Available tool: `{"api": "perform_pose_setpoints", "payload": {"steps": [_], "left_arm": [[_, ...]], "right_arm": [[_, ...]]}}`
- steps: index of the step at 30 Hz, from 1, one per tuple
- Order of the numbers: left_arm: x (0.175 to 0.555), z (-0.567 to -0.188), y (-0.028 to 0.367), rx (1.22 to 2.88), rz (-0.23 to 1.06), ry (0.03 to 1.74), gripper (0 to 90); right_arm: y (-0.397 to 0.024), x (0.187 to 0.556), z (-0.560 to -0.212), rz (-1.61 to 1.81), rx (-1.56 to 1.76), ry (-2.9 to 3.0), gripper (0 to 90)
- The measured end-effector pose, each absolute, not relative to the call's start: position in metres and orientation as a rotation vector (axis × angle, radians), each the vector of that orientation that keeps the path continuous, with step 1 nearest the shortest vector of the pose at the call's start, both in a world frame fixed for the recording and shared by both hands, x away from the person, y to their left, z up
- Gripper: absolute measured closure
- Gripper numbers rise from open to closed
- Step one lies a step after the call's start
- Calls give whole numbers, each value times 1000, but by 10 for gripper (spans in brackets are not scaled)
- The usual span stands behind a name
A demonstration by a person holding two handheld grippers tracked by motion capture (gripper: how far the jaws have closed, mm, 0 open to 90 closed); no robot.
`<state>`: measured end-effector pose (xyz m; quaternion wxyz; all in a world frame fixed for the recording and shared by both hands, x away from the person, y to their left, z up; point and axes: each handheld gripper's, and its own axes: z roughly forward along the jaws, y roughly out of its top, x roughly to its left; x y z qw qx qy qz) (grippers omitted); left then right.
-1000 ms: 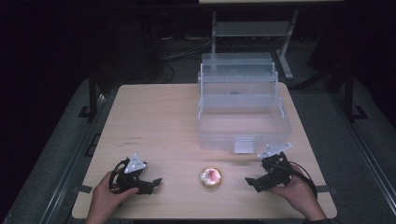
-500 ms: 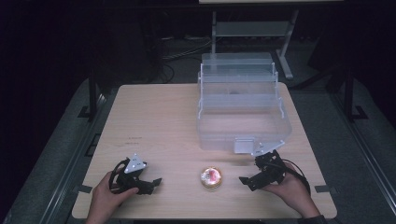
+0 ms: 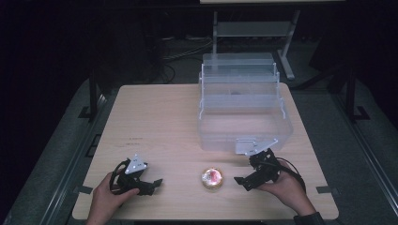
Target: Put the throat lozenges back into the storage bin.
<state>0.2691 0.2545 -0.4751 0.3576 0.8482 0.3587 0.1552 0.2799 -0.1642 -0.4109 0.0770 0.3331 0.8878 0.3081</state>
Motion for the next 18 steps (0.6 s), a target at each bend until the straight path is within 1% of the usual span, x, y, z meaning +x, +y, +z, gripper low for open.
{"api": "perform_pose_setpoints", "payload": {"steps": [18], "left_arm": [[269,-475,254,2184,400,929,112]], "right_arm": [[-141,285,-406,924,923,2702,0]]}}
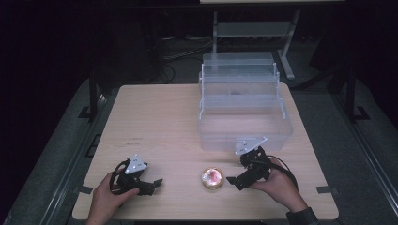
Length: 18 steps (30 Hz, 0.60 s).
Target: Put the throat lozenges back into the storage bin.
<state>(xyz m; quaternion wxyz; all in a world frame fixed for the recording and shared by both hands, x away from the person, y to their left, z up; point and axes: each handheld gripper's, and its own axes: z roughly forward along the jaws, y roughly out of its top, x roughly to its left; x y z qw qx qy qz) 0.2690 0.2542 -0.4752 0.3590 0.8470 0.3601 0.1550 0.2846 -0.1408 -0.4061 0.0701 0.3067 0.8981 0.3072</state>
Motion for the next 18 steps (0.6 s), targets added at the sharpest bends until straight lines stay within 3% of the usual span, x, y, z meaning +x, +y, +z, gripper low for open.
{"api": "perform_pose_setpoints", "payload": {"steps": [18], "left_arm": [[269,-475,254,2182,400,929,112]], "right_arm": [[-118,289,-409,914,862,2750,0]]}}
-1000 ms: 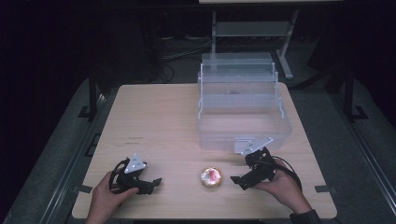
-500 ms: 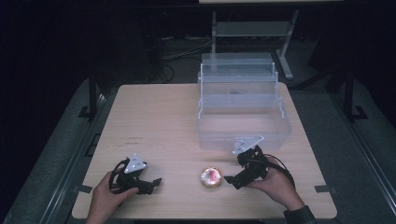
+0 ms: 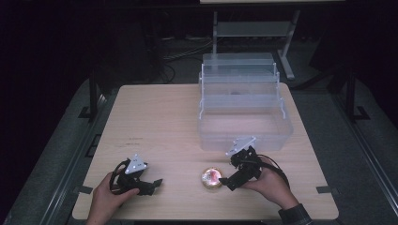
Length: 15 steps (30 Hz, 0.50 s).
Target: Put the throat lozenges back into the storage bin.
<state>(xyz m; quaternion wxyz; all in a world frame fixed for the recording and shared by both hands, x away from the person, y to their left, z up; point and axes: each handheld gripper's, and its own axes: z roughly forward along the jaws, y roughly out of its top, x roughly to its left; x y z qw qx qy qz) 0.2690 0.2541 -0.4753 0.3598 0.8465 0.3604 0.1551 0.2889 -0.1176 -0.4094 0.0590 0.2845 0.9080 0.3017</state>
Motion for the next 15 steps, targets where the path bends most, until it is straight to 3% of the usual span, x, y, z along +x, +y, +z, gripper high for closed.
{"api": "perform_pose_setpoints", "payload": {"steps": [15], "left_arm": [[269,-475,254,2183,400,929,112]], "right_arm": [[-96,291,-416,886,802,2800,0]]}}
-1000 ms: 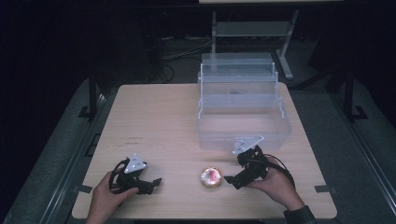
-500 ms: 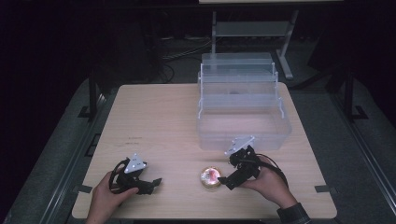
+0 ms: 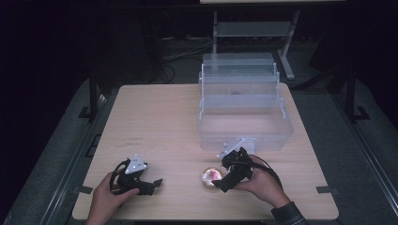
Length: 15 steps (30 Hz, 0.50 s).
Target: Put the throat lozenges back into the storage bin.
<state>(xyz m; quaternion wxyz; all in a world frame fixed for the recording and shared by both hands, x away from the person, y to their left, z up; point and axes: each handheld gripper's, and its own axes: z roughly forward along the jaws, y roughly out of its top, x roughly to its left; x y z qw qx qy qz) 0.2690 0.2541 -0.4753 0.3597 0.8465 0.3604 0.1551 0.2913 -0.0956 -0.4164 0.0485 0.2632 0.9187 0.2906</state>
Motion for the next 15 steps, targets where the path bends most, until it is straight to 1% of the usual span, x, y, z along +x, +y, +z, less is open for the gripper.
{"api": "perform_pose_setpoints", "payload": {"steps": [15], "left_arm": [[269,-475,254,2183,400,929,112]], "right_arm": [[-76,295,-427,825,765,2855,0]]}}
